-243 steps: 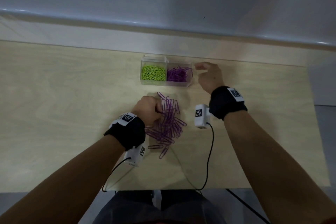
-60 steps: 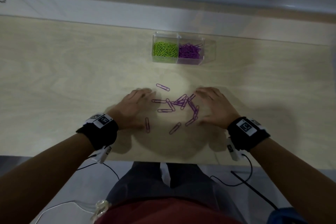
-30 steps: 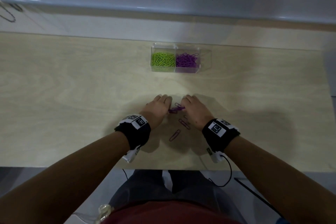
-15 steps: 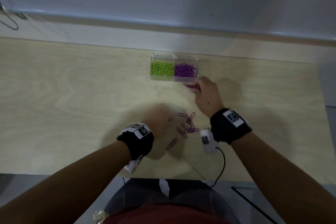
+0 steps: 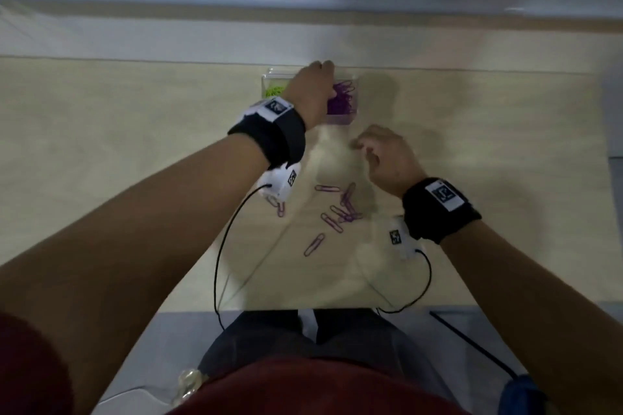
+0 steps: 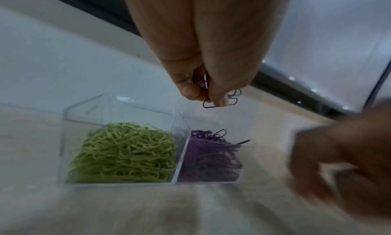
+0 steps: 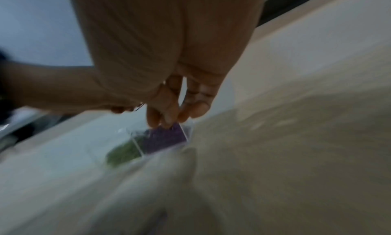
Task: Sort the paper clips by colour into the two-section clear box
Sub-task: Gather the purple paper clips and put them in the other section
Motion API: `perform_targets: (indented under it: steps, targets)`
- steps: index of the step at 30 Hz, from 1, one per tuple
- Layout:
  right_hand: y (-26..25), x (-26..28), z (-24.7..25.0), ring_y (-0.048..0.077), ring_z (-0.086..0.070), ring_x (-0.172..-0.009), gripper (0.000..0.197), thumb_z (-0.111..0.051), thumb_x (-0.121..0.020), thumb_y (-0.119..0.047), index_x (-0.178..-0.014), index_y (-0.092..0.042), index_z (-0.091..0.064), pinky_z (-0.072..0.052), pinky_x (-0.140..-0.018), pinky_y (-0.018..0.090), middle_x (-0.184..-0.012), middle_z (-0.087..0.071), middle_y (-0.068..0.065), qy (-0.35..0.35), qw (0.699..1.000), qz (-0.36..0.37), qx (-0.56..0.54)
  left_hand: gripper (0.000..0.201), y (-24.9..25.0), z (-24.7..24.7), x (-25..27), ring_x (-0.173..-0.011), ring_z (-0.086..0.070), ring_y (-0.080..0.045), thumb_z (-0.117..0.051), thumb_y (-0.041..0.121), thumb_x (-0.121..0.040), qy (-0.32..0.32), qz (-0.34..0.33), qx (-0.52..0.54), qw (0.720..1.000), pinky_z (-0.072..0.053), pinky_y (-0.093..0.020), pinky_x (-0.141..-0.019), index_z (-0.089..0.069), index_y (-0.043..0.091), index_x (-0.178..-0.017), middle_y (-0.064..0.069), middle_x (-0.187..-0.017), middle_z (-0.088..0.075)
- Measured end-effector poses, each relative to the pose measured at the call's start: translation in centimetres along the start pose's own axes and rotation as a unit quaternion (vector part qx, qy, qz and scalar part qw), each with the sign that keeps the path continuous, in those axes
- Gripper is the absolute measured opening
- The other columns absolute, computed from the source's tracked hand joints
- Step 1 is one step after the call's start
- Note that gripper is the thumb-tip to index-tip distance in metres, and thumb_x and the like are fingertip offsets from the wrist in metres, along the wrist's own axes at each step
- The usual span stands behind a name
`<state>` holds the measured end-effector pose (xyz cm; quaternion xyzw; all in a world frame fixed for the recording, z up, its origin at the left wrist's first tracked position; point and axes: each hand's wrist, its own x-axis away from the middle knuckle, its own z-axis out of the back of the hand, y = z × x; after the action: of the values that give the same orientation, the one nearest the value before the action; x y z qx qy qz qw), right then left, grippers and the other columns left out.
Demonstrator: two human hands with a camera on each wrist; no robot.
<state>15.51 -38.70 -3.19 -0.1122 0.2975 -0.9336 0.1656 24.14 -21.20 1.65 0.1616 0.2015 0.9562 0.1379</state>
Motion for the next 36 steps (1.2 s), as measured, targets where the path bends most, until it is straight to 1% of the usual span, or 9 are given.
perform_targets:
  steps: [5, 8, 12, 16, 21, 24, 27, 31, 36]
  targets:
    - [0.3, 5.0, -2.1, 0.026, -0.04, -0.122, 0.06, -0.071, -0.074, -0.028, -0.13, -0.02, -0.049, -0.042, -0.099, 0.042, -0.138, -0.044, 0.002, -0.206, 0.971, 0.036, 0.117, 0.046, -0.8, -0.9, -0.3, -0.11, -0.044, -0.036, -0.063, 0.022, -0.081, -0.026, -0.046, -0.037, 0.998, -0.04, -0.042, -0.091, -0.046, -0.001, -0.117, -0.021, -0.122, -0.045]
    - [0.2, 5.9, -3.4, 0.022, -0.035, -0.124, 0.078, -0.077, -0.067, -0.043, -0.134, -0.018, -0.045, -0.041, -0.1, 0.038, -0.139, -0.04, 0.001, -0.2, 0.971, 0.013, 0.127, 0.04, -3.0, -1.7, 3.9, -0.103, -0.045, -0.036, -0.065, 0.015, -0.078, 0.064, -0.174, -0.003, 0.983, -0.044, -0.045, -0.086, -0.054, 0.004, -0.115, -0.021, -0.116, -0.05]
    - [-0.5, 6.8, -4.3, 0.02, -0.037, -0.115, 0.066, -0.078, -0.067, -0.034, -0.126, -0.014, -0.054, -0.046, -0.094, 0.03, -0.126, -0.043, 0.001, -0.137, 0.987, -0.029, 0.084, 0.052, -8.6, -4.4, 10.5, -0.111, -0.04, -0.028, -0.068, 0.0, -0.072, -0.045, -0.264, -0.055, 0.962, -0.047, -0.04, -0.089, -0.055, 0.009, -0.121, -0.015, -0.123, -0.054]
    - [-0.6, 8.2, -5.4, 0.032, -0.054, -0.098, 0.037, -0.075, -0.075, -0.019, -0.107, -0.003, -0.065, -0.052, -0.081, 0.04, -0.108, -0.055, 0.014, -0.037, 0.998, -0.045, 0.018, 0.063, -12.4, -7.2, 13.1, -0.115, -0.037, -0.025, -0.07, 0.003, -0.061, -0.113, -0.256, -0.075, 0.957, -0.032, -0.031, -0.101, -0.057, 0.005, -0.123, -0.012, -0.127, -0.054]
    - [-1.9, 8.9, -7.4, 0.032, -0.06, -0.083, 0.023, -0.065, -0.082, -0.014, -0.103, -0.005, -0.069, -0.05, -0.072, 0.034, -0.093, -0.058, 0.014, 0.015, 0.995, -0.095, -0.023, 0.033, -10.8, -8.4, 13.7, -0.092, -0.043, -0.019, -0.052, 0.022, -0.08, -0.038, -0.243, 0.028, 0.969, -0.037, -0.024, -0.084, -0.068, 0.003, -0.101, -0.008, -0.105, -0.055]
    - [-3.6, 9.1, -8.5, 0.032, -0.059, -0.076, 0.031, -0.05, -0.088, -0.025, -0.097, -0.002, -0.069, -0.049, -0.066, 0.032, -0.089, -0.057, 0.015, 0.042, 0.991, -0.116, -0.042, 0.024, -9.9, -9.2, 14.0, -0.088, -0.046, -0.015, -0.066, 0.008, -0.078, -0.007, -0.198, 0.075, 0.977, -0.038, -0.018, -0.079, -0.068, -0.001, -0.101, -0.017, -0.097, -0.061]
    - [-4.6, 9.1, -9.3, 0.03, -0.055, -0.08, 0.032, -0.054, -0.087, -0.031, -0.099, -0.004, -0.067, -0.044, -0.071, 0.03, -0.093, -0.053, 0.013, 0.041, 0.985, -0.162, -0.05, 0.025, -9.5, -9.8, 14.4, -0.088, -0.049, -0.017, -0.066, 0.01, -0.077, -0.011, -0.167, 0.092, 0.982, -0.041, -0.025, -0.077, -0.069, 0.001, -0.1, -0.017, -0.095, -0.063]
    - [-5.6, 8.6, -9.6, 0.035, -0.051, -0.088, 0.021, -0.07, -0.075, -0.015, -0.088, -0.001, -0.062, -0.046, -0.077, 0.039, -0.097, -0.051, 0.016, 0.02, 0.981, -0.19, -0.041, 0.026, -9.6, -9.7, 14.1, -0.088, -0.042, -0.02, -0.06, 0.027, -0.077, -0.037, -0.165, 0.078, 0.983, -0.037, -0.029, -0.077, -0.065, 0.004, -0.089, -0.016, -0.092, -0.061]
    - [-7.1, 7.6, -9.5, 0.035, -0.044, -0.098, 0.017, -0.065, -0.078, -0.007, -0.091, 0.001, -0.057, -0.042, -0.082, 0.043, -0.106, -0.048, 0.017, -0.019, 0.978, -0.207, 0.004, 0.015, -8.7, -9.7, 14.4, -0.083, -0.049, -0.032, -0.069, 0.007, -0.076, -0.059, -0.115, 0.036, 0.991, -0.045, -0.042, -0.076, -0.055, 0.007, -0.079, -0.015, -0.089, -0.052]
